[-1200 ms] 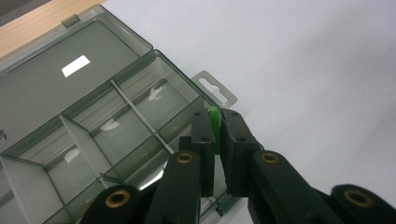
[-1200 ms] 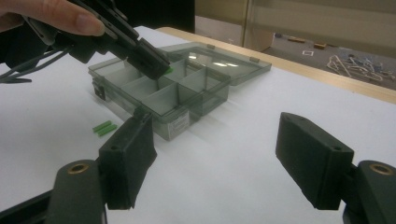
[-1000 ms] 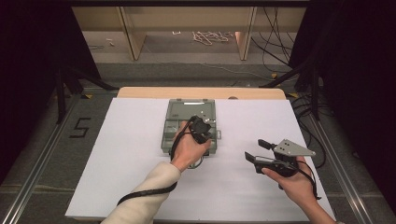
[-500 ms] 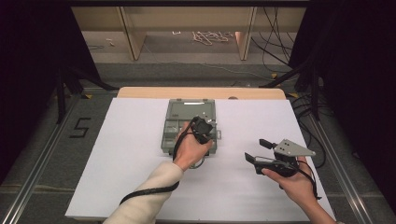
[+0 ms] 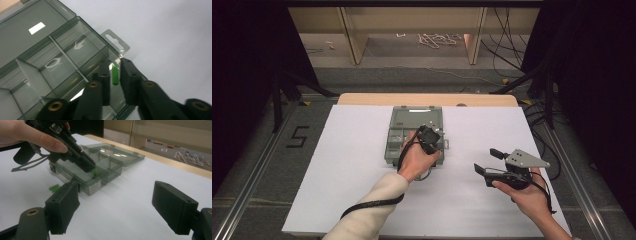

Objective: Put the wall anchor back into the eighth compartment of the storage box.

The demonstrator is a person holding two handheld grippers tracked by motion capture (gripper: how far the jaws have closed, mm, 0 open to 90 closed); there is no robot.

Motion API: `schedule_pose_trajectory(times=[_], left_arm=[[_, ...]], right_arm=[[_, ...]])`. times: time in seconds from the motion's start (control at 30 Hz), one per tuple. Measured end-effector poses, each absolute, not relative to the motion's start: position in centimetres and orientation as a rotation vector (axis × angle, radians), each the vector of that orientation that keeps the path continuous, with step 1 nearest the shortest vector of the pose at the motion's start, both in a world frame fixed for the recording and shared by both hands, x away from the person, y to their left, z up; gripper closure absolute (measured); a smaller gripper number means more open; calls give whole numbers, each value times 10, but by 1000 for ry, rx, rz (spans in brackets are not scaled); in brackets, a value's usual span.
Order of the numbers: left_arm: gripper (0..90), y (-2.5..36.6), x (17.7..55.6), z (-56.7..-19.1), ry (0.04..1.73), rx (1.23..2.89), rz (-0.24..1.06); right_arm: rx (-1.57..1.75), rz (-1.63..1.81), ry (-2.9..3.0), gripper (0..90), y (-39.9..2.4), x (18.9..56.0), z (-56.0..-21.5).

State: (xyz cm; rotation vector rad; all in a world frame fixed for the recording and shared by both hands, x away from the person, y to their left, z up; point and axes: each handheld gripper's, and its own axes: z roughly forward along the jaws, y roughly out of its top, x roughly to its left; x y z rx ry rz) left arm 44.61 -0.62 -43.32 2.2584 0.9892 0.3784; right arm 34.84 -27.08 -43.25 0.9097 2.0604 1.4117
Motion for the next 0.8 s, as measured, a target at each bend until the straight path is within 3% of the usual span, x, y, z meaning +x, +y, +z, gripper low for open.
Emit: schedule_pose_trajectory(times=[0.3, 0.5, 0.8], left_arm=[[384, 14, 429, -418, 995, 2204, 365], [378, 30, 416, -412, 989, 2222, 337], [438, 49, 400, -424, 1038, 2257, 260]], right_arm=[[909, 1409, 2063, 219, -271, 349, -433], [924, 1426, 2075, 220, -269, 348, -434], [933, 1423, 2078, 221, -269, 348, -434]])
